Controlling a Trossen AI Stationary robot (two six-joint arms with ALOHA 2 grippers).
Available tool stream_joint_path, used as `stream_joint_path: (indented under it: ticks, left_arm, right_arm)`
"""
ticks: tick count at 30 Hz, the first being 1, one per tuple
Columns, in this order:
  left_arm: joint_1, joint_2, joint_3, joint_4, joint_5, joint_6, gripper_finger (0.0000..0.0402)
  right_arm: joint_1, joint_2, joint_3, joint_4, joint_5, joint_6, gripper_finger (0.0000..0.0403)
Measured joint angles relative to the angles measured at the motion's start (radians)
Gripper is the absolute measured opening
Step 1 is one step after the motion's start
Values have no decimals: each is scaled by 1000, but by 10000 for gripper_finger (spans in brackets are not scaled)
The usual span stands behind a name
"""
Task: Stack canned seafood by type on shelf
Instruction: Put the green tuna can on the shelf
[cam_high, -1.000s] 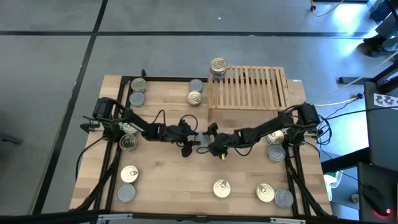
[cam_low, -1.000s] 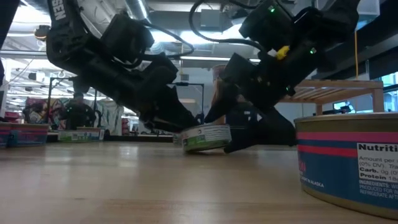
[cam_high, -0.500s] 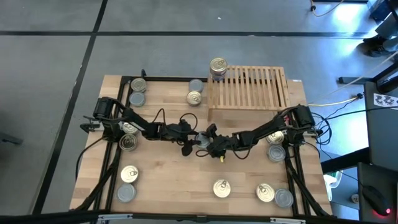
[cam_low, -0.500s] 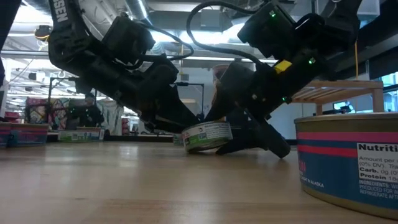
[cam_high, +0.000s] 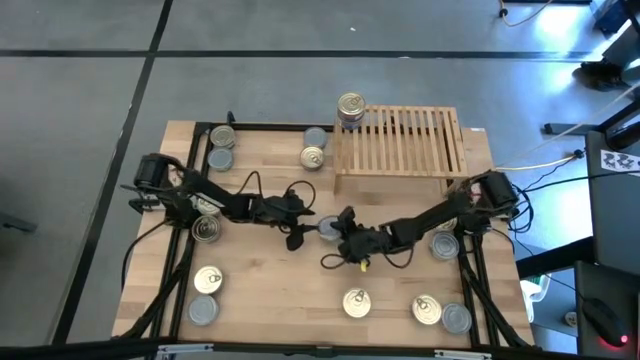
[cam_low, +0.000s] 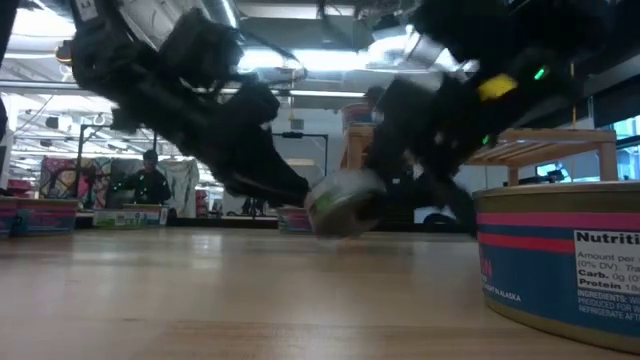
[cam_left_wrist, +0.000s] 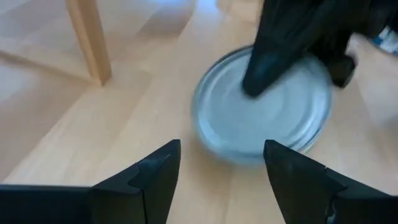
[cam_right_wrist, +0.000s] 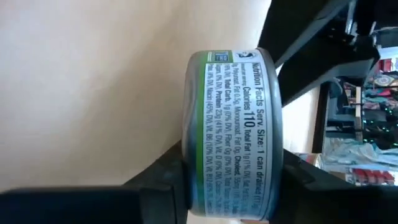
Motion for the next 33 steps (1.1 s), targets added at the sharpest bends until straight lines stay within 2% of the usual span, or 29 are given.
stream_joint_path:
  ticks: [4,9,13,18,24,33]
  left_arm:
    - [0,-132,2,-178,-40,20,229]
    - [0,-232,3,-369,-154,-1,229]
    - [-3,-238,3,-402,-185,-26,229]
    - [-7,-222,5,-412,-190,-56,229]
    - [-8,-217,6,-410,-193,-82,229]
    - [-8,-210,6,-396,-194,-103,229]
  right_arm:
    - [39,-113,0,-67,57,65,140]
    - [73,-284,0,-142,107,93,140]
    - [70,-414,2,-167,152,93,140]
    - [10,-541,2,-176,223,79,140]
    - [-146,-601,2,-189,212,75,140]
    - [-349,-562,2,-185,18,80,140]
